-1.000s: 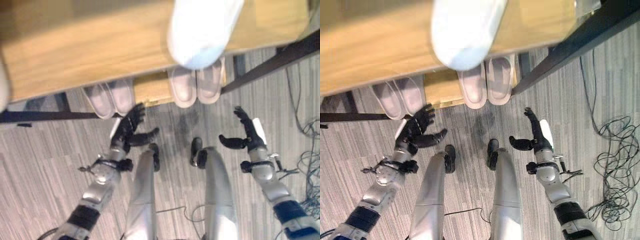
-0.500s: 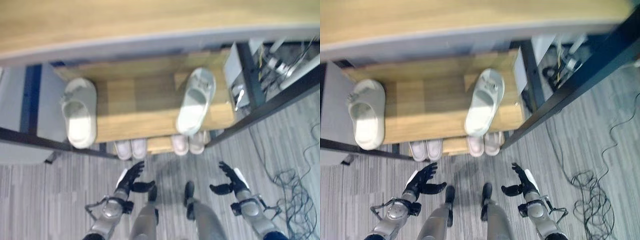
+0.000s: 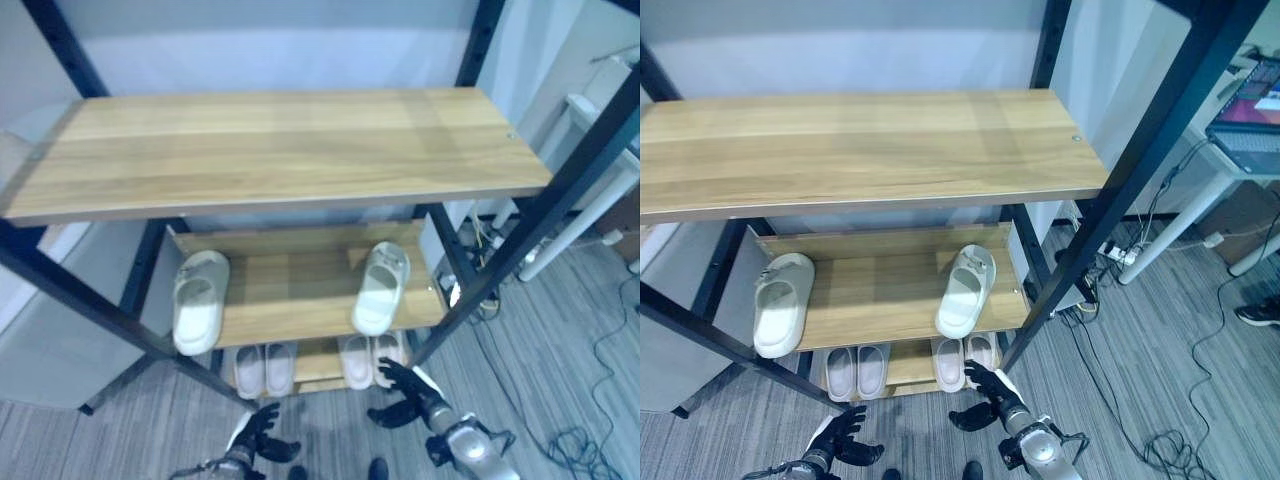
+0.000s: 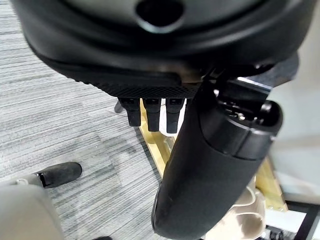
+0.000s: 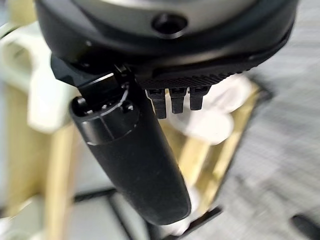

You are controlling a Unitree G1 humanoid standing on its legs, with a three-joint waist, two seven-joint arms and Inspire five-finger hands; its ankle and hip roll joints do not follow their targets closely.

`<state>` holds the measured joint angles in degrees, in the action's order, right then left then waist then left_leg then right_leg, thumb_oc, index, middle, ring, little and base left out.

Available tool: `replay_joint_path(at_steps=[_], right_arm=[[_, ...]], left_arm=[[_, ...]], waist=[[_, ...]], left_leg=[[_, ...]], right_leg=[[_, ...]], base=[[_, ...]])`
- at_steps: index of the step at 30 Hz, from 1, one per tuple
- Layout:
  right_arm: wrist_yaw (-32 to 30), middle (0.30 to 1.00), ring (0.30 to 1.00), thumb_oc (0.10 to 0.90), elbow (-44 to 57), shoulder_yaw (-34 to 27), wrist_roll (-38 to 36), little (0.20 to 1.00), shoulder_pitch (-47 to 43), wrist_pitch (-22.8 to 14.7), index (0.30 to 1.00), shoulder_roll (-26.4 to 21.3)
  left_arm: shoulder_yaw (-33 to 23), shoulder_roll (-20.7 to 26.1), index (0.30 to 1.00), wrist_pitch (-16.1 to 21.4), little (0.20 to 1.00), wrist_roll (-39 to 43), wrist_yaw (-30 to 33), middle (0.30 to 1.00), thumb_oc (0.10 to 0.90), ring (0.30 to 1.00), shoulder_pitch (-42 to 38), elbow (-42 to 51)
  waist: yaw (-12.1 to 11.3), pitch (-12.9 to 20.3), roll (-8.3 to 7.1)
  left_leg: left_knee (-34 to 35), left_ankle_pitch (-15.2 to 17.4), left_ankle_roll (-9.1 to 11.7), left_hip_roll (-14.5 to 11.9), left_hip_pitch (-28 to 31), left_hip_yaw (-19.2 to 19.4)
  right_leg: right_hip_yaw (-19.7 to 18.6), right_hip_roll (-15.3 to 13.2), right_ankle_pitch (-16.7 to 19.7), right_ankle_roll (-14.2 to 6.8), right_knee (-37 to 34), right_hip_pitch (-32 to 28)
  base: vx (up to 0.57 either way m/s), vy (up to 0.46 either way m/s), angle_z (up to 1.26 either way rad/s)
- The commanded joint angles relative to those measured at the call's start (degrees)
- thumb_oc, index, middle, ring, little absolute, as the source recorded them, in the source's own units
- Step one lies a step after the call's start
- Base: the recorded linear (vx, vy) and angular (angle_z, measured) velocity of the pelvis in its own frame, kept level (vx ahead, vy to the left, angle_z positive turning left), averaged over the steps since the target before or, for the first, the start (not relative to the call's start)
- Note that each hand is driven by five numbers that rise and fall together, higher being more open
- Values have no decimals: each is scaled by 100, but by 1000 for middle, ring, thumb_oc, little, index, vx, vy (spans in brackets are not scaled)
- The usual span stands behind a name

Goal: Arrange the slippers neatly on the shoe rack.

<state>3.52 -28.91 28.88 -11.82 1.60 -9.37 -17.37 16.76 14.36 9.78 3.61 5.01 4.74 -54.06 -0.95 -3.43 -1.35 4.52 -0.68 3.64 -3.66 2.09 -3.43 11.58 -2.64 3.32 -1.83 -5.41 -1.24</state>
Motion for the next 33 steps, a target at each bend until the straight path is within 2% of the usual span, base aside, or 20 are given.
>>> replay_joint_path(at_steps=[1,4,9,12,14,15,16,17,18,19,28,29,33], right_arm=[[209,900,900,800,871,65,-1063,900,-144,-386,900,125],[330,900,900,800,1473,280,-1721,900,-272,-353,900,171],[235,900,900,800,2236,433,-1958,900,-653,-414,900,86],[-103,900,900,800,2819,266,-1296,900,-1169,-584,900,-160],[-413,900,900,800,3013,101,-554,900,-1470,-633,900,-319],[-560,900,900,800,3046,8,-231,900,-1603,-666,900,-382],[-571,900,900,800,3051,5,-216,900,-1607,-663,900,-382],[-890,900,900,800,3056,-215,300,900,-1860,-678,900,-509],[-1057,900,900,800,2970,-286,639,900,-2025,-643,900,-575],[-1197,900,900,800,2917,-372,871,900,-2153,-615,900,-644],[-2004,900,900,800,1930,-792,1814,900,-3004,-317,900,-993],[-2177,900,900,800,1687,-876,2163,900,-3134,-199,900,-1112],[-2425,900,900,800,1439,-1088,2762,900,-3216,-6,900,-1443]], left_arm=[[103,-71,900,204,900,-95,185,900,800,900,-326,-350],[176,-153,900,168,900,-65,237,900,800,900,-349,-450],[159,-252,900,120,900,89,293,900,800,900,-356,-602],[129,-289,900,102,900,121,335,900,800,900,-356,-644],[103,-296,900,85,900,104,352,900,800,900,-328,-621],[105,-301,900,91,900,99,362,900,800,900,-305,-598],[108,-302,900,91,900,99,363,900,800,900,-312,-595],[118,-312,900,85,900,84,370,900,800,900,-275,-587],[121,-306,900,85,900,70,376,900,800,900,-271,-576],[112,-296,900,86,900,62,385,900,800,900,-244,-562],[96,-132,900,68,900,45,344,900,800,900,-218,-571],[70,-102,900,63,900,34,338,900,800,900,-209,-587],[8,-37,900,68,900,-5,311,900,800,900,-210,-557]], waist=[[-72,193,-10],[-91,213,-16],[-113,246,-30],[-129,267,-26],[-147,302,-36],[-162,310,-38],[-165,293,-35],[-189,315,-54],[-213,302,-69],[-238,313,-90],[-489,210,-288],[-532,172,-319],[-573,110,-366]], left_leg=[[48,-154,143,44,-228,144],[48,-141,152,43,-203,138],[48,-143,167,24,-192,135],[48,-200,144,25,-227,121],[48,-116,140,19,-191,122],[48,-107,135,17,-183,119],[48,-173,126,23,-210,119],[48,-93,124,16,-180,102],[48,-156,111,24,-217,92],[48,-87,116,18,-197,91],[48,-64,80,30,-336,47],[48,-66,66,37,-392,37],[48,-63,40,64,-489,-3]], right_leg=[[-35,-54,-533,-303,265,-153],[-25,-54,-542,-301,273,-171],[-24,-49,-555,-288,287,-197],[-6,-55,-510,-287,330,-139],[-12,-49,-563,-294,310,-182],[-5,-53,-564,-298,305,-193],[1,-61,-513,-297,321,-160],[10,-56,-563,-310,290,-207],[22,-66,-510,-316,299,-172],[28,-58,-559,-327,276,-210],[97,-78,-479,-382,178,-127],[90,-83,-460,-394,159,-86],[73,-101,-421,-410,123,-19]], base=[[0,0,0],[4,4,2],[6,-2,2],[0,0,0],[57,10,2],[0,0,0],[0,0,0],[-25,38,1],[53,32,3],[18,33,5],[5,15,3],[-21,35,7],[-22,42,2]])
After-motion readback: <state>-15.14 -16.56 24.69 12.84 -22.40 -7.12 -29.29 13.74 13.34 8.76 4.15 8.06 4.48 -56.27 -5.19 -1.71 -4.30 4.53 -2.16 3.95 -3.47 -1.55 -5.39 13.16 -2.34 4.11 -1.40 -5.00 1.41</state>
